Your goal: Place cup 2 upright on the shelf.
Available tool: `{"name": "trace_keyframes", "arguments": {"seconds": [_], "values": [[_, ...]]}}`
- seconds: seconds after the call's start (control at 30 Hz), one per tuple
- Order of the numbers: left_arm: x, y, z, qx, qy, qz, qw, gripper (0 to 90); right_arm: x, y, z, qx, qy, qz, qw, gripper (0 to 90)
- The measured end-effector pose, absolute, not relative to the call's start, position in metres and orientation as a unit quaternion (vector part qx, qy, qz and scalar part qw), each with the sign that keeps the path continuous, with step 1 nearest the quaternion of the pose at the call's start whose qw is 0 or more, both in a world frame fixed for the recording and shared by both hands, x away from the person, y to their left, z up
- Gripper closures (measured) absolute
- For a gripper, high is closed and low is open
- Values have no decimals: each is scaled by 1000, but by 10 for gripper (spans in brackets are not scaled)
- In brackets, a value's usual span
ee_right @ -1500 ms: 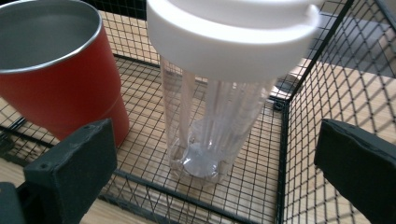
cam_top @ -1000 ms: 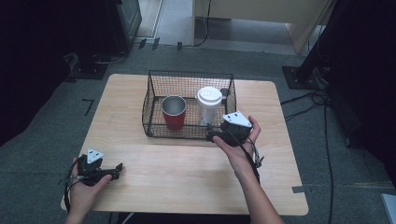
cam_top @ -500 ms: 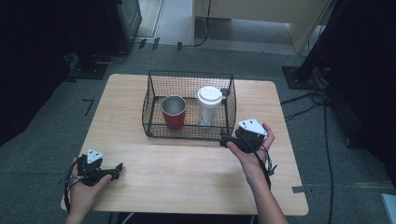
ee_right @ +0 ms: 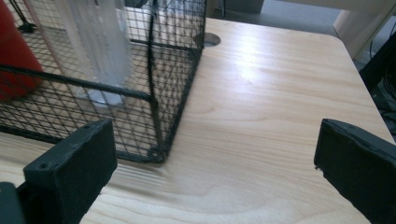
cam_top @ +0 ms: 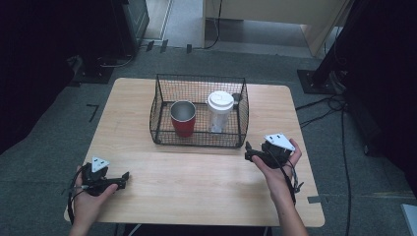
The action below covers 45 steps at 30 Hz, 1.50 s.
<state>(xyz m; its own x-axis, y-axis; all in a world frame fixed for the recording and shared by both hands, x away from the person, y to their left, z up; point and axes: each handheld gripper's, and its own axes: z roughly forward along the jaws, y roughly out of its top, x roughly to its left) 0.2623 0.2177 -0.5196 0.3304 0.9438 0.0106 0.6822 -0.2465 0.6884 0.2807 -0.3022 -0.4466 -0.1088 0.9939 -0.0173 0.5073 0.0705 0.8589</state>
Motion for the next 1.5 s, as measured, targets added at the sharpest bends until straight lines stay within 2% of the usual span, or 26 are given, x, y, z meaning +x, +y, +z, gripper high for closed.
{"name": "trace_keyframes", "arguments": {"seconds": [0.5,1.5], "values": [[262,218,-520,760,535,218,298,2,274,-344,-486,612,638,327,334,0],[262,218,-519,760,535,218,298,2,241,-410,-523,662,621,271,321,0]]}}
